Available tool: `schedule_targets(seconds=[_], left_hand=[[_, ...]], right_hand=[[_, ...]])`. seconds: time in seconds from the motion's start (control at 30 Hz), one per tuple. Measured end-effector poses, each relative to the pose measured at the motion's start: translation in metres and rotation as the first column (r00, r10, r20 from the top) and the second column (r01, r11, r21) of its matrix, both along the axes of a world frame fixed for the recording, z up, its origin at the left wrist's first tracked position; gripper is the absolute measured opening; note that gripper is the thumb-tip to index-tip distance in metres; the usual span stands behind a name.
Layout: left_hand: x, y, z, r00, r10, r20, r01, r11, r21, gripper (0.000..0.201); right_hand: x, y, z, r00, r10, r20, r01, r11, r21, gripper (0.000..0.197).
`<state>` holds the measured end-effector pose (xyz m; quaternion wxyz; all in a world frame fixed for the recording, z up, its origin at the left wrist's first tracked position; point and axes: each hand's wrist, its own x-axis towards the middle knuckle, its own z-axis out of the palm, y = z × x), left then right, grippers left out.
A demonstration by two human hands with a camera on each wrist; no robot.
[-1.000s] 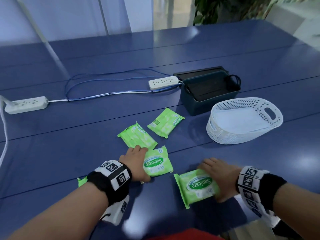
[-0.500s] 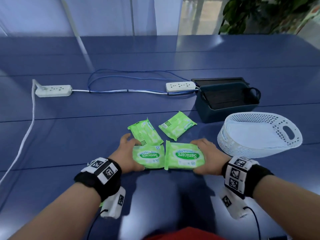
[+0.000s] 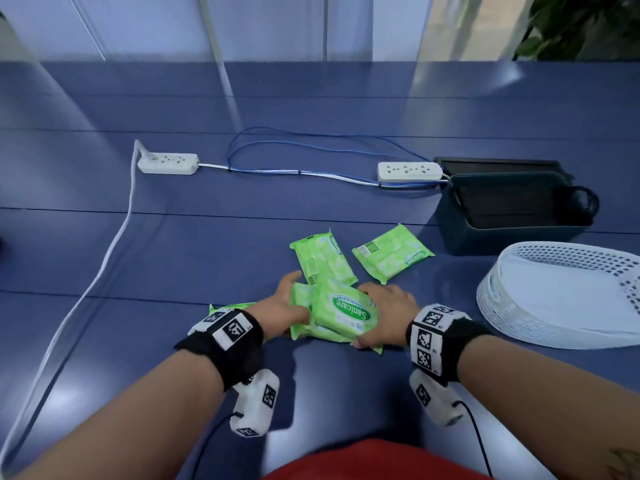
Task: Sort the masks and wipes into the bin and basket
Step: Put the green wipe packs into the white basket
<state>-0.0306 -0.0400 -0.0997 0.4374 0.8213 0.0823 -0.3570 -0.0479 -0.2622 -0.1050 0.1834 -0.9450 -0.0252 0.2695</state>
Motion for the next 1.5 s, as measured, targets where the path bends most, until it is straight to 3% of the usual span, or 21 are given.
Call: schedule_targets(seconds=[0.07, 0.17, 0.2, 0.3, 0.37, 0.47, 0.57, 0.8, 0.9, 1.03, 1.07, 1.13, 1.2, 1.23, 1.33, 1.4, 1.5], left_hand=[[-0.001, -0.006, 0.001, 0.997, 0.056, -0.047, -0.06, 0.994, -0.086, 0.081], [0.007, -0.013, -0.002, 1.0, -0.006, -0.016, 0.005, 0.999, -0.047, 0.116], [0.009, -0.013, -0.002, 0.997, -0.071, 0.026, 0.071, 0.997, 0.003, 0.118], [0.013, -0.017, 0.006, 0.987, -0.143, 0.068, 0.139, 0.988, 0.064, 0.093], [0.015, -0.019, 0.01, 0.986, -0.146, 0.078, 0.142, 0.988, 0.06, 0.087], [0.019, -0.025, 0.011, 1.0, -0.004, -0.003, 0.004, 0.999, -0.047, 0.082], [0.02, -0.033, 0.01, 0.995, 0.078, -0.064, -0.08, 0.996, -0.044, 0.066], [0.011, -0.054, 0.005, 0.955, 0.189, -0.229, -0.227, 0.962, -0.154, 0.053], [0.009, -0.06, 0.006, 0.925, 0.256, -0.281, -0.324, 0.917, -0.232, 0.061], [0.006, -0.071, 0.01, 0.918, 0.199, -0.344, -0.321, 0.882, -0.345, 0.043], [0.005, -0.076, 0.011, 0.919, 0.205, -0.336, -0.326, 0.875, -0.357, 0.043], [0.001, -0.085, 0.009, 0.938, 0.213, -0.274, -0.298, 0.901, -0.316, 0.074], [-0.001, -0.091, -0.007, 0.949, 0.241, -0.203, -0.286, 0.928, -0.238, 0.102], [0.0, -0.092, -0.017, 0.953, 0.248, -0.175, -0.281, 0.939, -0.2, 0.101], [-0.002, -0.09, -0.023, 0.971, 0.229, -0.072, -0.238, 0.96, -0.148, 0.077], [-0.002, -0.087, -0.026, 0.976, 0.216, 0.005, -0.214, 0.969, -0.121, 0.081], [-0.003, -0.09, -0.015, 0.979, 0.205, 0.02, -0.199, 0.966, -0.163, 0.092]], right_hand=[[0.0, 0.002, 0.005, 0.999, 0.044, 0.015, -0.044, 0.999, -0.021, 0.096], [0.003, 0.008, 0.007, 0.986, 0.157, 0.048, -0.154, 0.985, -0.075, 0.099], [0.004, 0.01, 0.008, 0.98, 0.19, 0.057, -0.185, 0.98, -0.078, 0.1], [0.003, 0.014, 0.011, 0.971, 0.232, 0.065, -0.23, 0.972, -0.038, 0.102], [-0.001, 0.015, 0.011, 0.975, 0.217, 0.048, -0.219, 0.976, 0.025, 0.105], [-0.007, 0.017, 0.012, 0.972, 0.231, 0.045, -0.235, 0.967, 0.098, 0.12], [-0.011, 0.021, 0.017, 0.955, 0.285, 0.082, -0.291, 0.954, 0.068, 0.126], [-0.023, 0.017, 0.011, 0.989, 0.137, 0.052, -0.139, 0.99, 0.033, 0.102], [-0.025, 0.011, 0.01, 0.999, 0.036, 0.018, -0.036, 0.999, 0.04, 0.102], [-0.018, 0.009, -0.001, 0.988, -0.156, -0.023, 0.157, 0.983, 0.094, 0.105], [-0.017, 0.009, -0.002, 0.981, -0.191, -0.03, 0.193, 0.975, 0.114, 0.108], [-0.017, 0.009, -0.003, 0.979, -0.193, -0.059, 0.2, 0.965, 0.167, 0.102], [-0.021, 0.01, 0.002, 0.984, -0.141, -0.107, 0.161, 0.965, 0.206, 0.07], [-0.024, 0.008, 0.0, 0.985, -0.115, -0.125, 0.14, 0.968, 0.21, 0.066], [-0.035, -0.007, 0.005, 0.983, -0.092, -0.159, 0.121, 0.975, 0.186, 0.097], [-0.045, -0.025, 0.013, 0.993, -0.101, -0.064, 0.113, 0.967, 0.227, 0.083], [-0.064, -0.061, 0.036, 0.947, -0.186, 0.262, 0.102, 0.947, 0.303, 0.062]])
